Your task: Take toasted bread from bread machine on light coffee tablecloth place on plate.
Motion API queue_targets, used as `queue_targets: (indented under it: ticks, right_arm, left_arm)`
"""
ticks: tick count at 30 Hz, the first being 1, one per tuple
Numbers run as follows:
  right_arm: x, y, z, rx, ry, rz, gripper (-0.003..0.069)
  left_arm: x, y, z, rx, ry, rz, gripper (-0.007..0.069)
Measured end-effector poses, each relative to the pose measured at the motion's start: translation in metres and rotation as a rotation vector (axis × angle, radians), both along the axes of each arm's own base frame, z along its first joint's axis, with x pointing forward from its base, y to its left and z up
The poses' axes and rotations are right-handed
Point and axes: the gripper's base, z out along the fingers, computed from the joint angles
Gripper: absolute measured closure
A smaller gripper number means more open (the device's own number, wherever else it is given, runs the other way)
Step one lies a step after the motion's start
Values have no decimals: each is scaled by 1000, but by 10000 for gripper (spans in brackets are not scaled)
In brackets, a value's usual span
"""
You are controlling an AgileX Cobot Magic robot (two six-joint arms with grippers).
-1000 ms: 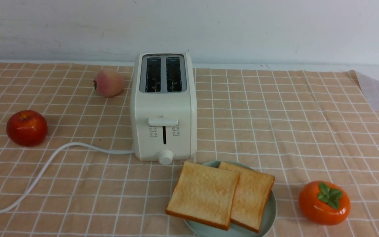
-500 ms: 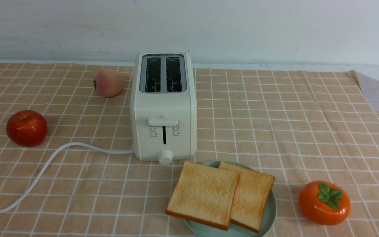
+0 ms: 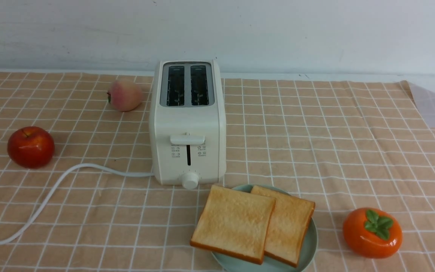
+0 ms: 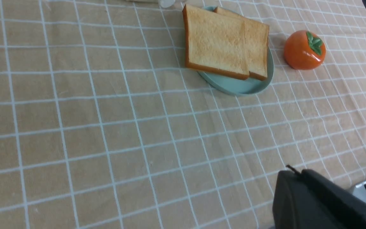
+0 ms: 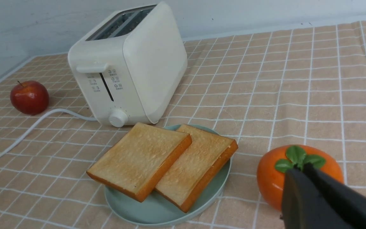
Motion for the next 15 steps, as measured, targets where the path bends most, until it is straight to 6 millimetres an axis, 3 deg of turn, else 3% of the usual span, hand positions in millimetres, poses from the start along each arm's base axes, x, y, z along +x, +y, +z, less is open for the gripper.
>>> queue_targets:
  ticks: [8, 12, 15]
  right_arm:
    - [0, 0, 0, 0, 0, 0, 666]
    - [0, 0, 0, 0, 0, 0, 662]
    - [0, 0, 0, 0, 0, 0, 659]
  left_arm:
    - [17, 13, -23, 16, -326, 251, 624]
    - [22, 17, -58, 35, -485, 370, 622]
    - [29, 18, -98, 64, -569, 415, 622]
